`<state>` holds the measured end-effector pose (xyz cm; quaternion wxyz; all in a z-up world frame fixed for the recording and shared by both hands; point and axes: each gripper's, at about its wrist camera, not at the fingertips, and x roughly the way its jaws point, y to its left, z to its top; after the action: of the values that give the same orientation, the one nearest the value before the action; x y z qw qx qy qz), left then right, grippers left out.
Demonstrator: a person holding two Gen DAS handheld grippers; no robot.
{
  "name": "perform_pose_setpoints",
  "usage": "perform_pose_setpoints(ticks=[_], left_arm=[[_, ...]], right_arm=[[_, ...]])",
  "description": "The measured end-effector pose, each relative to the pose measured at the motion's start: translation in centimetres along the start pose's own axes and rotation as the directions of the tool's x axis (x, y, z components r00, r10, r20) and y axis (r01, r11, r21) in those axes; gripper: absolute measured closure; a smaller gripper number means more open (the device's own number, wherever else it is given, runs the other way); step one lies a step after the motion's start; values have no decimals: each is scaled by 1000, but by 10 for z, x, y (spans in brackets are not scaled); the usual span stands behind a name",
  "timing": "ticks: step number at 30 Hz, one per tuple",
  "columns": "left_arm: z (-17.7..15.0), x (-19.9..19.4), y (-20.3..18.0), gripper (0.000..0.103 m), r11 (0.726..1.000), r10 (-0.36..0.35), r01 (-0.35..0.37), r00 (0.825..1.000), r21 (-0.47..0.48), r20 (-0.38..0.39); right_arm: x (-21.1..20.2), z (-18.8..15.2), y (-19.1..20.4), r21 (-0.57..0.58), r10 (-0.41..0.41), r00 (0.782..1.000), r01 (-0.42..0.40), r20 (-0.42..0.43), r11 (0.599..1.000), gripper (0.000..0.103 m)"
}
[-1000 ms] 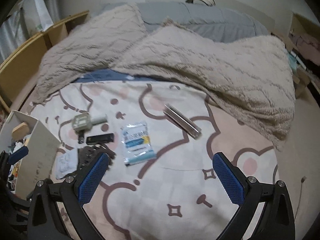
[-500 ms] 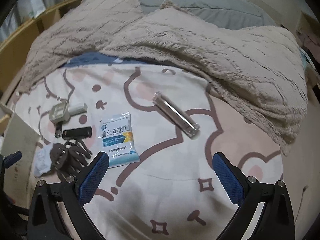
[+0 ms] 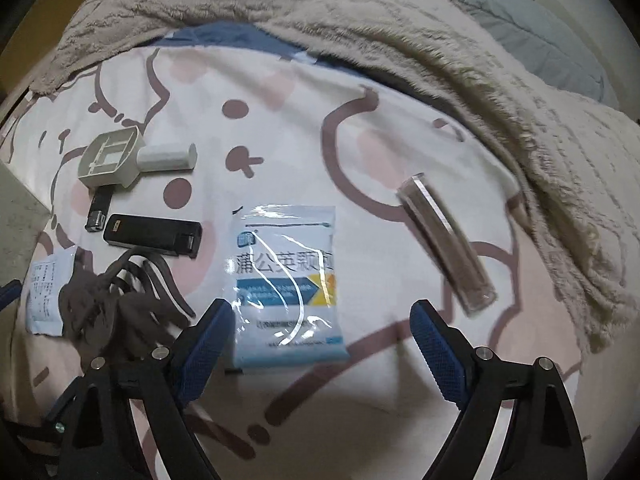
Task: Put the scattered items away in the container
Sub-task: 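Grasp the blue-and-white medicine sachet with the right gripper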
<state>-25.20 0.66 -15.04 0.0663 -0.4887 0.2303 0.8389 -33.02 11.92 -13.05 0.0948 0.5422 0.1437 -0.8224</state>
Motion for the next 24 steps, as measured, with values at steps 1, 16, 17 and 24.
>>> perform_pose_setpoints(ticks=[1,16,17,24], left_arm=[[0,1,1,17,1000,-3,3,1000,-9,-5],[3,6,16,47,997,-22,22,1000,-76,6],[3,6,17,48,996,-26,27,1000,-83,7],[1,-3,7,72,999,-19,21,998,-34,56]], right_arm=[[2,1,1,0,9,1000,-9,-5,1000,13],[20,-13,-12,47,123,991,-121,-44,992,20],[18,-15,-13,47,123,992,-121,-37,992,27],[7,-29,-13,36,64,998,-63,-24,997,39]])
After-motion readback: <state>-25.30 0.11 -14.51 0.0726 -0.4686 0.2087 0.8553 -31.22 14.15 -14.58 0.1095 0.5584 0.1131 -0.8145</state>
